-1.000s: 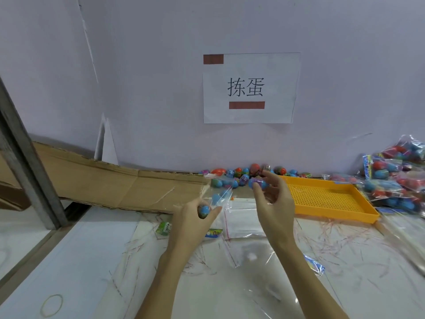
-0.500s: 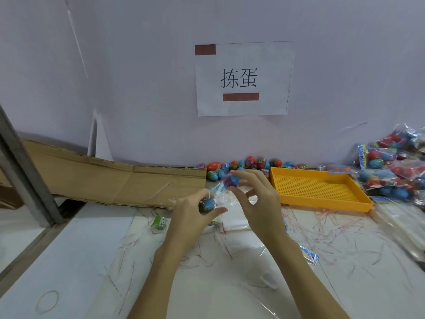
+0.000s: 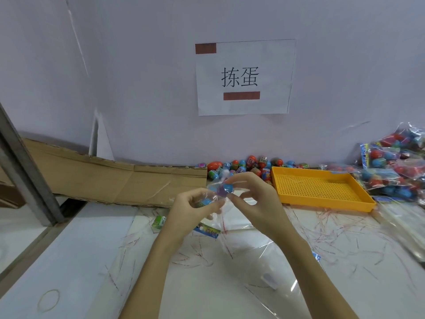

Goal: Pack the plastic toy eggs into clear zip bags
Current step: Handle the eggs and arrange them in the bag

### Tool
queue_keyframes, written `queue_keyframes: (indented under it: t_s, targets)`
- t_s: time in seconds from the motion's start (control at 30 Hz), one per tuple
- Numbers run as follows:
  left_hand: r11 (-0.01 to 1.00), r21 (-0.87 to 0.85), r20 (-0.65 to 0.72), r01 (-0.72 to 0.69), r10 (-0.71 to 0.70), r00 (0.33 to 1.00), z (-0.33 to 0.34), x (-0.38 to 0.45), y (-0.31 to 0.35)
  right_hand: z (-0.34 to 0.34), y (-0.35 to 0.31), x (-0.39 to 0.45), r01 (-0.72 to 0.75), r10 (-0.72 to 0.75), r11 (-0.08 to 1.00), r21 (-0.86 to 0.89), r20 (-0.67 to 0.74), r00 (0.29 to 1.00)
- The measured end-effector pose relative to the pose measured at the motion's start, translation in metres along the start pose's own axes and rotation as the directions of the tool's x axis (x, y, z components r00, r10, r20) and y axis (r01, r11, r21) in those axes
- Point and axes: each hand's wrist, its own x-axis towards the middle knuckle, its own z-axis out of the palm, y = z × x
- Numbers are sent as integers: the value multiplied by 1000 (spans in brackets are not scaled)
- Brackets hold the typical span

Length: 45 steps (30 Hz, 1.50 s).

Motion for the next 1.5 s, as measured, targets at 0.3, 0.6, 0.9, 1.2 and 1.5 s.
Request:
queue_keyframes:
  t_s: [0.3, 0.6, 0.9, 1.2, 1.5]
  targets:
    - [968, -217, 172, 129, -92, 981, -6, -5, 9, -3, 5, -1, -33, 28, 998, 55, 88, 996]
    - [955, -221, 101, 197, -178, 979, -6, -3, 6, -1, -2, -2, -74, 63, 997, 38, 240, 969]
    - [724, -573, 262, 383, -281, 923, -14, -1, 9, 3, 10, -3, -135, 136, 990, -44, 17, 991]
    - [683, -628, 148, 373, -366, 919, -7, 5, 0, 8, 12, -5, -228, 223, 973, 44, 88, 971]
    - [584, -743, 101, 327, -384, 918, -1, 4, 5, 14, 7, -6, -192, 192, 981, -39, -3, 981]
